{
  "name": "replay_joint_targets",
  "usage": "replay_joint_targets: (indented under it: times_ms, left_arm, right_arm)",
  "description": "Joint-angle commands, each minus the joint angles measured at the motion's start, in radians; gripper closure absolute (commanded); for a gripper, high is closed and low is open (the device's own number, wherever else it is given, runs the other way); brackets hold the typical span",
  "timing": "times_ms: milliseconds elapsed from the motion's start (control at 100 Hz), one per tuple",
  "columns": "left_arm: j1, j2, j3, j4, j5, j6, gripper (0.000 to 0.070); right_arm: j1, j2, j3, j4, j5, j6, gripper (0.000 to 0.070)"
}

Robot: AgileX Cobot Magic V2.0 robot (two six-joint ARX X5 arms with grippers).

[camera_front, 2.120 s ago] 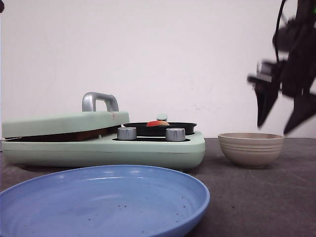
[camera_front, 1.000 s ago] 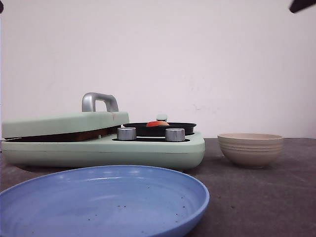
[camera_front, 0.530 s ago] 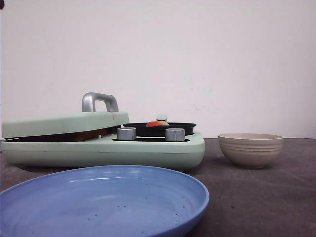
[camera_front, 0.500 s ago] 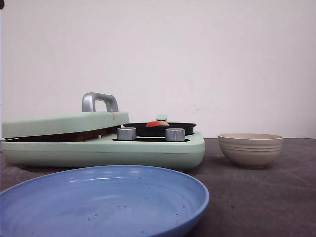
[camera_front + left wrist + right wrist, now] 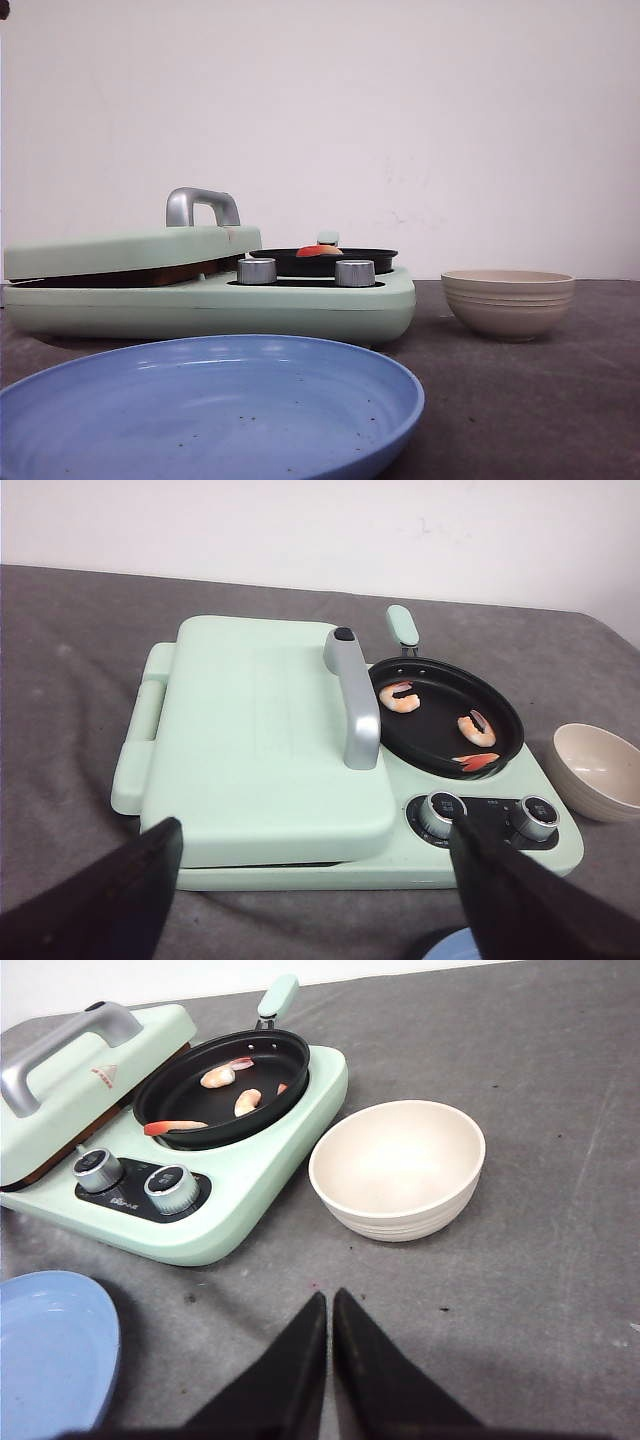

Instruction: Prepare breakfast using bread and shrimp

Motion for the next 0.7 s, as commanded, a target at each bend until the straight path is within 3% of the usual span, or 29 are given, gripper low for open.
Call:
replay_joint_targets:
  times_ms: [0, 570, 630, 690]
  left_arm:
    - [-0.003, 0.004, 0.005, 0.008, -0.003, -0.005, 0.0230]
    - [-0.003, 0.004, 0.005, 0.008, -0.003, 0.007, 0.0234]
    - [-0.003, 0.004, 0.005, 0.009, -0.003, 0.013, 0.0288]
    - [-0.003, 0.003, 0.005, 0.009, -0.002, 0.027, 0.0423]
  right_arm:
    - [0.004, 0.002, 0.008, 0.016, 0.000, 0.016, 0.0700]
    - [0.003, 0.002, 0.008, 0.023, 0.000, 0.015, 0.0700]
    - [0.003, 0.002, 0.008, 0.023, 0.001, 0.005, 0.0700]
    - [0.004, 0.002, 0.007, 0.023, 0.001, -0.014, 0.0700]
